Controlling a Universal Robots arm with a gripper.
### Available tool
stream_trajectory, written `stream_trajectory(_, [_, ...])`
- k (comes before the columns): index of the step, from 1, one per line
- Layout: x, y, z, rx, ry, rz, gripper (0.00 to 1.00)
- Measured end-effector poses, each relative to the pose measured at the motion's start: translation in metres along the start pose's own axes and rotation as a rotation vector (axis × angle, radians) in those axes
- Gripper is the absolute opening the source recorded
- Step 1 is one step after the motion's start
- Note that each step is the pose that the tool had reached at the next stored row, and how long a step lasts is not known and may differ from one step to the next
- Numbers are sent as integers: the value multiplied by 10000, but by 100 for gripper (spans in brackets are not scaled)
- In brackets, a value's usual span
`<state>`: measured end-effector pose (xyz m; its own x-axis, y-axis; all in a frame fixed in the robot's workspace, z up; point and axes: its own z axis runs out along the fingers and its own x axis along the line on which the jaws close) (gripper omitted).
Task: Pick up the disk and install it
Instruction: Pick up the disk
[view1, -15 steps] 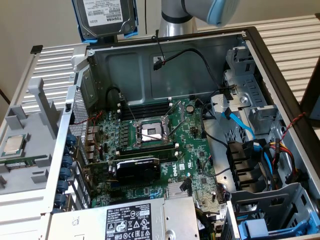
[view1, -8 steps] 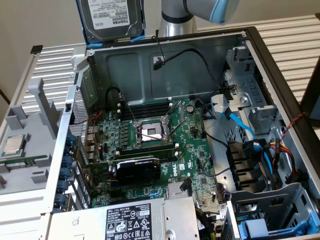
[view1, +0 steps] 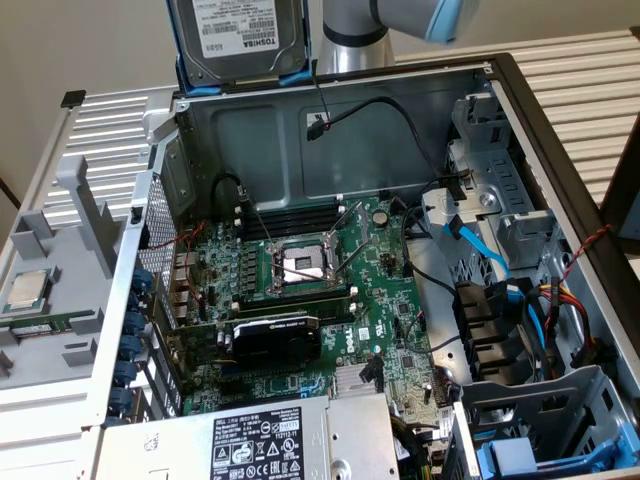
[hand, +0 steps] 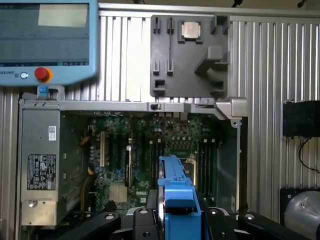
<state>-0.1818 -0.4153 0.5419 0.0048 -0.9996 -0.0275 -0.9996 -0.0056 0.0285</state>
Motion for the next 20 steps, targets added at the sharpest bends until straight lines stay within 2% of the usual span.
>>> stream_trajectory(13, [275,-463,-176,-292,-1,9,37])
stream_trajectory(20, [373,-758,-209,-353,-1,9,37])
